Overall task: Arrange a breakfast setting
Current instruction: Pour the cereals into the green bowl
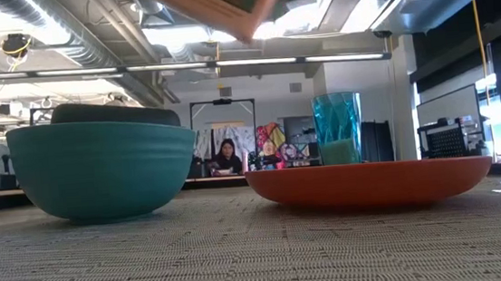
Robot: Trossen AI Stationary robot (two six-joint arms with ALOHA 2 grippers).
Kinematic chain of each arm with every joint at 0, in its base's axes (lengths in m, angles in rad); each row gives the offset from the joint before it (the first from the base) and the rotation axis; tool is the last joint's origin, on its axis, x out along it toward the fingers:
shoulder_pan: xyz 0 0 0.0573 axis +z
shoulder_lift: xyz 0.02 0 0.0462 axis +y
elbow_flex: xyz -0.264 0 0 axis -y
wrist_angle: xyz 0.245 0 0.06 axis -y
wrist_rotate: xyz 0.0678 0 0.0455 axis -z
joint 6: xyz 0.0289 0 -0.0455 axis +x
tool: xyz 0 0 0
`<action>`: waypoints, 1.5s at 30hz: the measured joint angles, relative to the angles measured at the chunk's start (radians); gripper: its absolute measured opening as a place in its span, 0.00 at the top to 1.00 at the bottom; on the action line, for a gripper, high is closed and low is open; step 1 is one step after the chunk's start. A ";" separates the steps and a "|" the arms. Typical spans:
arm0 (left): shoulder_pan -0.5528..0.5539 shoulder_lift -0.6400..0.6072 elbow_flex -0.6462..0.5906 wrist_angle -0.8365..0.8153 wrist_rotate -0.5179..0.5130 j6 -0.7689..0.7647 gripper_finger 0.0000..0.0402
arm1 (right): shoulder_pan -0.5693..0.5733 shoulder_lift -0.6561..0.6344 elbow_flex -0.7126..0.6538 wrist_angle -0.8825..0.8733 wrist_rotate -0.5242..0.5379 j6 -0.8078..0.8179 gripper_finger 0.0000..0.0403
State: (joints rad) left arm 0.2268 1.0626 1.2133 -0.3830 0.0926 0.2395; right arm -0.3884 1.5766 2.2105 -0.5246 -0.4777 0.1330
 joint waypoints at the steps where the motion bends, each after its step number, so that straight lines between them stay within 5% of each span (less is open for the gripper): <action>1: 0.000 -0.029 0.000 -0.036 0.005 0.016 0.65 | -0.007 -0.015 0.000 -0.022 0.031 -0.025 0.93; 12: -0.081 -0.316 0.037 -0.549 -0.101 0.087 0.66 | -0.071 -0.124 0.001 -0.224 0.377 -0.157 0.87; 22: -0.098 -0.246 0.308 -0.945 -0.177 0.172 0.66 | -0.070 -0.128 0.001 -0.491 0.513 -0.043 0.87; 27: -0.098 -0.152 0.429 -1.184 -0.184 0.240 0.66 | -0.070 -0.128 0.001 -0.724 0.674 0.081 0.87; 33: -0.098 -0.121 0.466 -1.188 -0.175 0.306 0.66 | -0.055 -0.132 0.001 -0.952 0.726 0.278 0.87; 37: -0.098 -0.113 0.467 -1.188 -0.205 0.362 0.66 | 0.060 -0.134 0.001 -1.034 0.742 0.410 0.87; 45: -0.098 -0.053 0.467 -1.188 -0.378 0.699 0.66 | 0.322 -0.134 -0.041 -1.048 0.967 0.635 0.87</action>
State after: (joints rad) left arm 0.1290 1.0099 1.6802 -1.5710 -0.2852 0.9382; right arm -0.0668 1.4425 2.1697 -1.5722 0.4895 0.7679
